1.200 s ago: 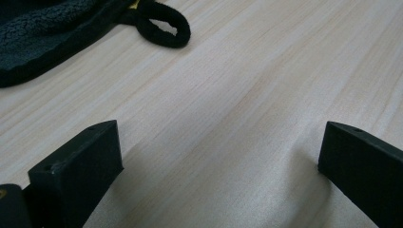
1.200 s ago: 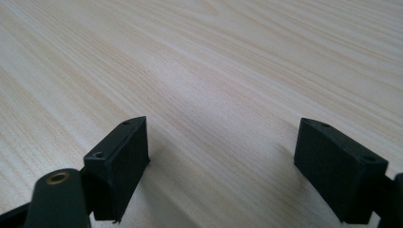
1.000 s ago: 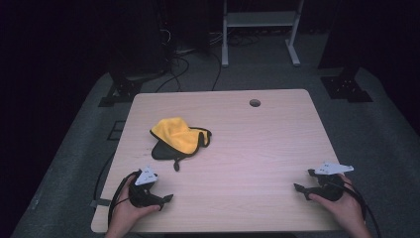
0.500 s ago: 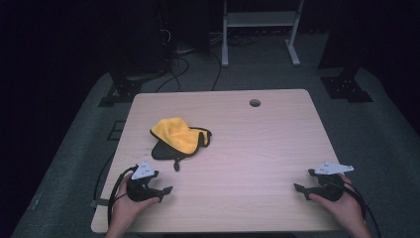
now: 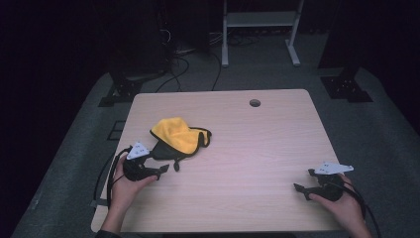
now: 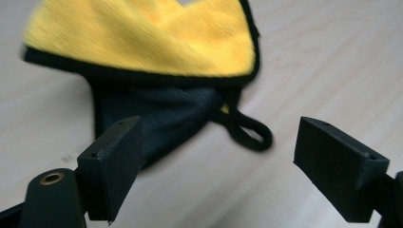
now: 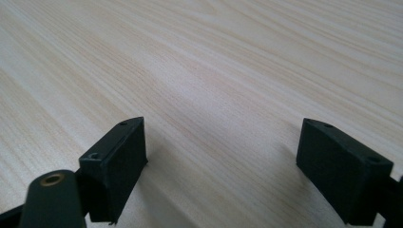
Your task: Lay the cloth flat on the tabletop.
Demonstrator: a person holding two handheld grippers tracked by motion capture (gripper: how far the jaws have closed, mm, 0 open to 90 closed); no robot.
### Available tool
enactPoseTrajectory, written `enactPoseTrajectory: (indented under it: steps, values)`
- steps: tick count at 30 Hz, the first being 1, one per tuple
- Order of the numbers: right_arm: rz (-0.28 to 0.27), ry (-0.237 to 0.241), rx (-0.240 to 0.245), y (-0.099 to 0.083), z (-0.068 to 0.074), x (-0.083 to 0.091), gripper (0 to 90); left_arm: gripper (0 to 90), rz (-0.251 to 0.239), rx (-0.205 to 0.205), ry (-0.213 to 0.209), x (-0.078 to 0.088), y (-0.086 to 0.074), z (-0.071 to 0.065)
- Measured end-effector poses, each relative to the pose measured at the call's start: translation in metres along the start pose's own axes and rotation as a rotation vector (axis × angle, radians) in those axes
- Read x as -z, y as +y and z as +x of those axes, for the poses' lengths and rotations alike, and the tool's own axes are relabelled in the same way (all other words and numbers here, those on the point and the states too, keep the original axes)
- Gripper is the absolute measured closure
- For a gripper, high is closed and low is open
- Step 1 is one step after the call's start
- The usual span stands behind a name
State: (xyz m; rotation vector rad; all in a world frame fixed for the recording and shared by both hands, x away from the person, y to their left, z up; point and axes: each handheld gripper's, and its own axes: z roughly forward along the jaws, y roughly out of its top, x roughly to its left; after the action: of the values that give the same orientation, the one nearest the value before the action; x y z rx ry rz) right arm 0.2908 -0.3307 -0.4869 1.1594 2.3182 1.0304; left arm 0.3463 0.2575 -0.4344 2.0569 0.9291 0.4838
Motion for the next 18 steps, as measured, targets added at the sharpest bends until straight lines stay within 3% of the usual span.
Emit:
enactPoseTrajectory:
  steps: [9, 18]
  values:
    - [0.001, -0.001, 0.0, 0.0, 0.0, 0.0, 15.6, 15.8, -0.031, 0.012, 0.047, -0.013, 0.024, 0.025]
    - [0.001, -0.001, -0.001, 0.0, 0.0, 0.0, 15.6, 15.8, -0.01, 0.015, 0.106, -0.029, 0.041, 0.052]
